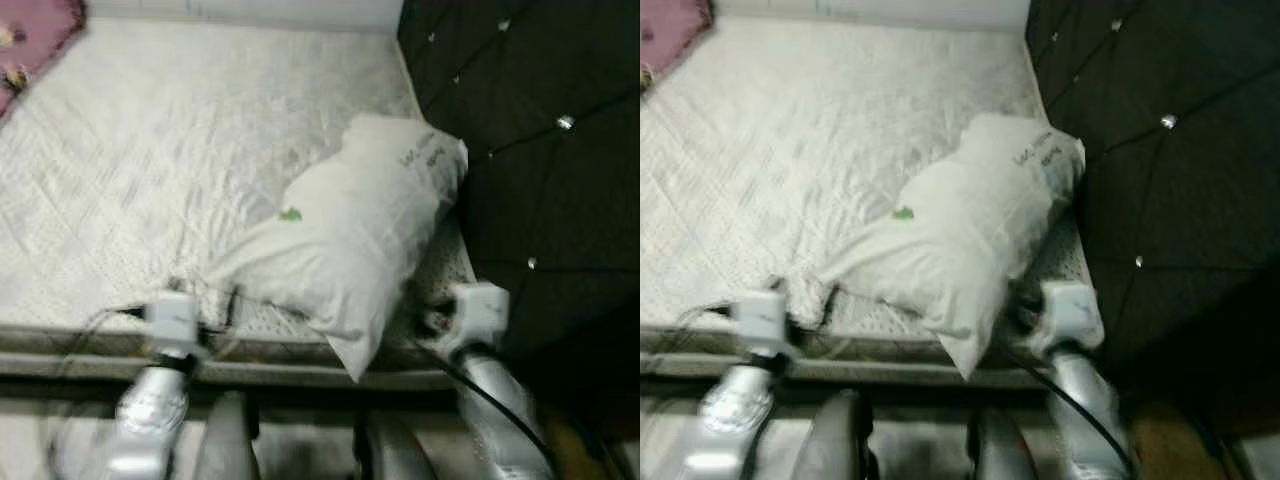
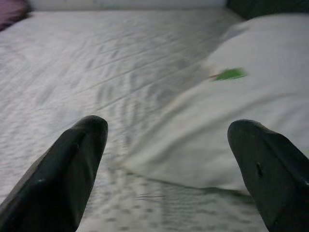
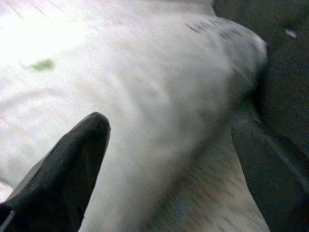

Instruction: Clean up the room

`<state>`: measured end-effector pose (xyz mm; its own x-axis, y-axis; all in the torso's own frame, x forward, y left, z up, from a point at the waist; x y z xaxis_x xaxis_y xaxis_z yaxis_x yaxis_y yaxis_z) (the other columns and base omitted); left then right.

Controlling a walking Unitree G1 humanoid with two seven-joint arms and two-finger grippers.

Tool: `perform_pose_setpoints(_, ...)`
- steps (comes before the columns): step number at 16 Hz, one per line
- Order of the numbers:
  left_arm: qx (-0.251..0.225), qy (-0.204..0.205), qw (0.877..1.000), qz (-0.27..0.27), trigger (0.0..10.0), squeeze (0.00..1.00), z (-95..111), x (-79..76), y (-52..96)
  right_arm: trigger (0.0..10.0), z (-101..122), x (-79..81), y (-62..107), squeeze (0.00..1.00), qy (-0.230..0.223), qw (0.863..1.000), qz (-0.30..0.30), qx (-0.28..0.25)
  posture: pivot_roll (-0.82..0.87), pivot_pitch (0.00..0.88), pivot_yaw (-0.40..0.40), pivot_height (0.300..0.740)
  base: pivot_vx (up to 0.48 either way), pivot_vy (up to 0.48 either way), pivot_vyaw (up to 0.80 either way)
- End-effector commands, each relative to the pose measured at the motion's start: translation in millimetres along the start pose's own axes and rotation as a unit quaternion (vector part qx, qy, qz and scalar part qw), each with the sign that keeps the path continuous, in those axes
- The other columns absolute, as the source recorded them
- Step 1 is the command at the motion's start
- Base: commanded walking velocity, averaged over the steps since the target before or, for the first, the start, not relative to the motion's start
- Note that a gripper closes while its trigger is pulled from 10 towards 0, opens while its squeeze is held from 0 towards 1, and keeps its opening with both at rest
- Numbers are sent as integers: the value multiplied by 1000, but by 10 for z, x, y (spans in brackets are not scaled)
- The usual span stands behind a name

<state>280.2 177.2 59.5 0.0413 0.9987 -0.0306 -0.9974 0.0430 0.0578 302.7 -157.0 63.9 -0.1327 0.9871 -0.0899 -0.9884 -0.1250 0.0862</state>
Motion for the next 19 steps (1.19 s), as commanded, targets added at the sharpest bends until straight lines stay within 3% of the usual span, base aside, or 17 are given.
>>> perform_pose_setpoints(1, 0, 5, 1000, -6, 10000, 0, 11, -81, -13, 10000, -76, -139, 57, 0, 8, 1000, -19, 14, 12, 100, -19, 629, 0, 0, 0)
perform_pose_setpoints(5, 3, -1, 1000, 1, 10000, 0, -1, -56, -6, 10000, -78, -123, 40, 0, 7, 1000, -14, 12, 15, 101, -12, 624, 0, 0, 0)
perform_pose_setpoints(10, 5, -5, 1000, 6, 10000, 0, -7, -57, 10, 10000, -143, -12, 21, 0, 9, 999, 30, 28, 13, 108, -18, 559, 0, 0, 0)
perform_pose_setpoints(19, 0, 0, 1000, -5, 10000, 0, 19, -75, 29, 10000, -129, 127, -76, 0, 35, 995, 84, 28, 24, 107, -23, 559, 0, 0, 0)
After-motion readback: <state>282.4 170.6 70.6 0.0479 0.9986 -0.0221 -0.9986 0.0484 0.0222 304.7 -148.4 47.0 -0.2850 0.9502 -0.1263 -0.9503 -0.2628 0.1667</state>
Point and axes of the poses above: a point about 5 cm out from each wrist's last joint towards the gripper, its own y axis pointing back from the gripper into the wrist, its own z axis along the axis of the wrist's last joint, x = y × z, the point moved 5 cm from there along -y, pointing out of the wrist towards the gripper, and after that the axes turned 5 degrees about y, right-handed, at the moved point
